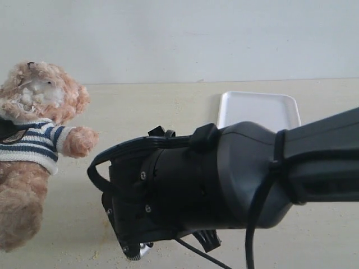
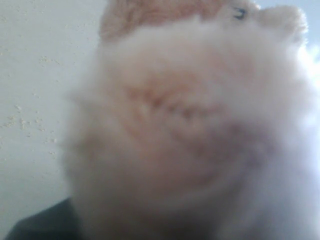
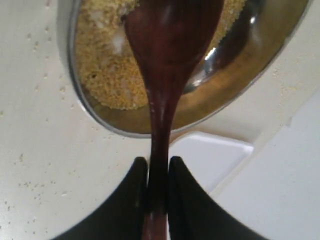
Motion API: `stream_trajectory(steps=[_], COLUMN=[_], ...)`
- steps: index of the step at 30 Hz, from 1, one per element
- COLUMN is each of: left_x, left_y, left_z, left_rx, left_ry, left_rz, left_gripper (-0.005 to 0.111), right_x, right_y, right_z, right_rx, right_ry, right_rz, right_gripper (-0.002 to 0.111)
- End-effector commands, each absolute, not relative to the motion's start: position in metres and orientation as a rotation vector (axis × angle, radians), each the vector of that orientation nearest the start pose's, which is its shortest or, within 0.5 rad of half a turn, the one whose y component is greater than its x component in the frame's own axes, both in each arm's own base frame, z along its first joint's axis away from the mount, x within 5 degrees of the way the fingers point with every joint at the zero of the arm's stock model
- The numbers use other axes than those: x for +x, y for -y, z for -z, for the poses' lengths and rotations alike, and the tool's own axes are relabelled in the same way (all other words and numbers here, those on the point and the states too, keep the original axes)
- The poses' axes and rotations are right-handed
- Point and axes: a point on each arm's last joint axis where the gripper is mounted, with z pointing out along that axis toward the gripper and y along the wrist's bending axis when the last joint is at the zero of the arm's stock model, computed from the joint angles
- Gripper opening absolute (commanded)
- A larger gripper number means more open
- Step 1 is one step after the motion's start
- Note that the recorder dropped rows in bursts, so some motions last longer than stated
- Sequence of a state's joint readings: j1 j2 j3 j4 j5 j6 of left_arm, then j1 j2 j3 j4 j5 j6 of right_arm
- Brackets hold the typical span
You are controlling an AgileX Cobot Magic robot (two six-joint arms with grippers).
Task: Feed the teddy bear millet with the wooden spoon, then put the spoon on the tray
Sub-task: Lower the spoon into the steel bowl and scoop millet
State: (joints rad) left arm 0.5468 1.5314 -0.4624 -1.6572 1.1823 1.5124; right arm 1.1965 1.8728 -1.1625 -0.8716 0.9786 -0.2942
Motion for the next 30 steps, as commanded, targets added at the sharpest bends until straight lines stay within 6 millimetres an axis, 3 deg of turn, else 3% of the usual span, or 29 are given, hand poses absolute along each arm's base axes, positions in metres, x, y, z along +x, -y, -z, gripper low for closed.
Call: stream_trajectory(steps=[1,4,17,23,30], left_x=[0.222,0.222,0.222,0.223,0.223], left_y=[-0.037,-0.036,-0.036,-0.037,-0.038], left_z=[-0.189,-0.189,-0.189,-0.189,-0.19], left_rx=[-0.29,-0.285,-0.285,-0.291,-0.3], left_ry=[-1.987,-1.988,-1.988,-1.977,-1.971], left_rz=[1.197,1.201,1.201,1.197,1.195], left_gripper=[0.005,0.005,0.005,0.005,0.005], right_x=[0.184,0.177,0.174,0.187,0.201], right_y=[-0.305,-0.304,-0.305,-0.3,-0.299], right_z=[-0.184,-0.179,-0.176,-0.179,-0.2], right_rx=[-2.234,-2.312,-2.255,-2.172,-2.116], right_ry=[-1.488,-1.541,-1.647,-1.8,-1.915], right_rz=[0.937,0.857,0.77,0.696,0.511], right_gripper=[0.0,0.0,0.0,0.0,0.0])
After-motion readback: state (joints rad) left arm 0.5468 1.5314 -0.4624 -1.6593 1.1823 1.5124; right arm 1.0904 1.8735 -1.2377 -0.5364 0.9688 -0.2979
